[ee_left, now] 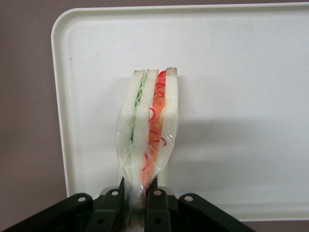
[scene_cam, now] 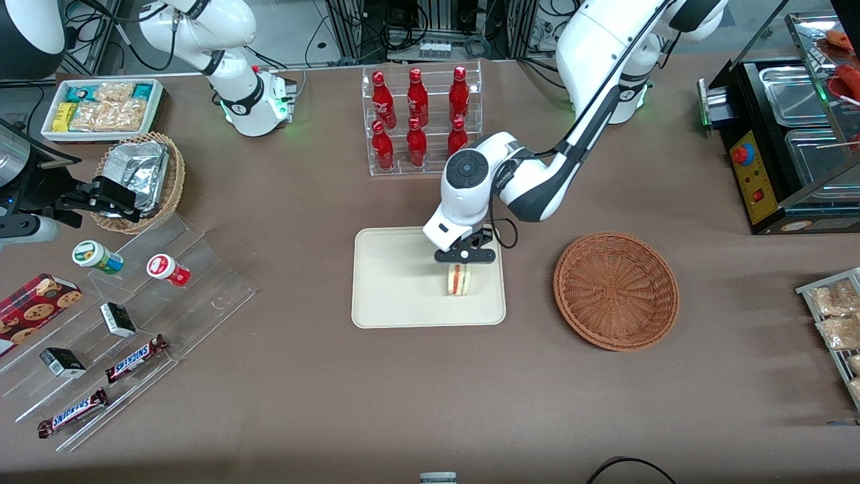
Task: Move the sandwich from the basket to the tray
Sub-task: 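Lower the sandwich onto the tray and open the left gripper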
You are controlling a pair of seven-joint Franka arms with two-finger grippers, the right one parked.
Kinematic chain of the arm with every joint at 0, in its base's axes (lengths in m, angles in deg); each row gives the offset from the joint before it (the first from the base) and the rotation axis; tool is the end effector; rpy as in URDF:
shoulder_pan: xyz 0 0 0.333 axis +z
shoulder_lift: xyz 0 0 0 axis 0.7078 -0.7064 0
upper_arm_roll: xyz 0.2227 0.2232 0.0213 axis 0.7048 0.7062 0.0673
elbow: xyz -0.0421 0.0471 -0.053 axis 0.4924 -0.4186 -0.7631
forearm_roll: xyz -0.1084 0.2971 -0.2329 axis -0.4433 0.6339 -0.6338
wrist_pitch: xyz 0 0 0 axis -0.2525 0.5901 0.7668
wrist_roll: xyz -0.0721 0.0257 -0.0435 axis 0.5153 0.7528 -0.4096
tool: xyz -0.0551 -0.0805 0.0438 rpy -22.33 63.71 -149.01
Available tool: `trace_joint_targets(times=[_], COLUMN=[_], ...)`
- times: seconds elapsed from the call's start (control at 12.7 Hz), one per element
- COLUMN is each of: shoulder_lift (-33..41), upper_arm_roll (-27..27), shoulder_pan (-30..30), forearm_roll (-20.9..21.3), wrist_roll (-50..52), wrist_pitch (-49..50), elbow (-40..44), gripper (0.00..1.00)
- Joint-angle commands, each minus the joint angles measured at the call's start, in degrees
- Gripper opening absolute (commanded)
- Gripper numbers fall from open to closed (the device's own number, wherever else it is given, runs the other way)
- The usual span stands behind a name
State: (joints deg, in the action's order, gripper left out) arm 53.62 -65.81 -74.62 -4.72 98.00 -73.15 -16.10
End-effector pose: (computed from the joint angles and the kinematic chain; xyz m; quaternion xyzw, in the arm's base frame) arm 0.4799 -0.4588 0.2560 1.0000 0.0012 0.0089 0.0024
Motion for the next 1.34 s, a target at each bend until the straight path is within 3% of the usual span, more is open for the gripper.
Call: trace_joint_targets(times=[0.0, 0.31, 0.39, 0.47, 0.87, 1.26], shoulder_lift=[-1.75, -2.37, -2.72, -3.07, -0.98, 6.83], upper_arm_roll=[0.28, 0.28, 0.19, 0.19, 0.10, 0.19], shoulder_pan=[-0.58, -0.58, -0.58, -0.58, -0.32, 1.87], forearm_roll=[4.18, 5.95, 5.95, 6.56, 6.31, 6.56], wrist_roll=[5.77, 7.64, 7.55, 7.55, 10.18, 8.97], wrist_pitch=[-0.21, -1.53, -1.53, -1.53, -1.18, 4.41], elbow=[1.82, 1.91, 2.00, 2.52, 2.88, 1.65], gripper=[0.00, 0.00, 0.43, 0.99, 1.00, 1.00])
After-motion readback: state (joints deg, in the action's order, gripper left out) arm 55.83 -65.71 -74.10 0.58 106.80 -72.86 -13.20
